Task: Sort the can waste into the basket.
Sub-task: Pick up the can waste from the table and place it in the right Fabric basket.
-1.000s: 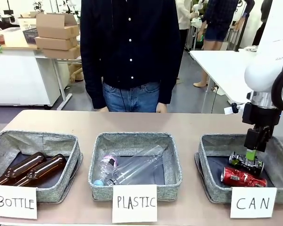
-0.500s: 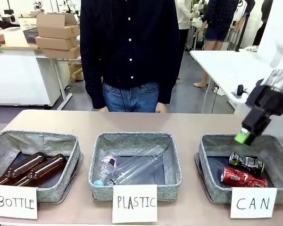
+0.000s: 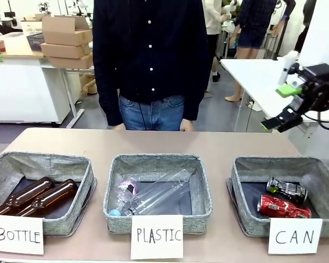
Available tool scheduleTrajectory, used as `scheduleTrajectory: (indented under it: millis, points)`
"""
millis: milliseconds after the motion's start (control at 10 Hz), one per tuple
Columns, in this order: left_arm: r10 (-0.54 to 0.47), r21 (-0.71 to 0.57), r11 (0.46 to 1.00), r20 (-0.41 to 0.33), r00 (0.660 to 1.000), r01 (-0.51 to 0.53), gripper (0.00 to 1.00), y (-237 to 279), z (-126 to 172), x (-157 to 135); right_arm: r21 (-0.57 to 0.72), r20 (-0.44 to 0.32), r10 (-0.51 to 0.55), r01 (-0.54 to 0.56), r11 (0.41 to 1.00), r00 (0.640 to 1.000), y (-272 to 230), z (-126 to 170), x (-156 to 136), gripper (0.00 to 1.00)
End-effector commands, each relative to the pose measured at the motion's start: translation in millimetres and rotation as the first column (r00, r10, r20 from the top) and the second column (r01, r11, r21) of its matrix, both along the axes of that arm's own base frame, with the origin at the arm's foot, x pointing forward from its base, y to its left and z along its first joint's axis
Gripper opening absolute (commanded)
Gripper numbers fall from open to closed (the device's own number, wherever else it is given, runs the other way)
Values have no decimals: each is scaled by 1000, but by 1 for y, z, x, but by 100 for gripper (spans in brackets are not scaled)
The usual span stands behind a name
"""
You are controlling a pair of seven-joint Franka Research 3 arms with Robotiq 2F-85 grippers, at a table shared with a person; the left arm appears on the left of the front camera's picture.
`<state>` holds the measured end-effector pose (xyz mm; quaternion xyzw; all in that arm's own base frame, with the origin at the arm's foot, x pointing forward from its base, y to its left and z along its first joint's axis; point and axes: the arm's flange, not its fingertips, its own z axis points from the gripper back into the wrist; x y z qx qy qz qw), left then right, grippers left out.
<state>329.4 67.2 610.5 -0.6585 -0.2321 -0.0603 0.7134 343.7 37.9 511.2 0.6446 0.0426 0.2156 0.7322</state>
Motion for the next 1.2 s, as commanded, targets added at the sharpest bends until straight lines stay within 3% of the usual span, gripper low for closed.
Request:
scheduleTrajectory:
  millis: [0,1100]
  points:
    - [-4,-21,1000,3,1000,4,100,-2,3,-2,-147,59,76,-66,987,995,5,8,-11,100]
    - [-4,-21,1000,3,1000,4,100,-2,3,-2,-147,59,76,-66,987,995,5,8,-11,100]
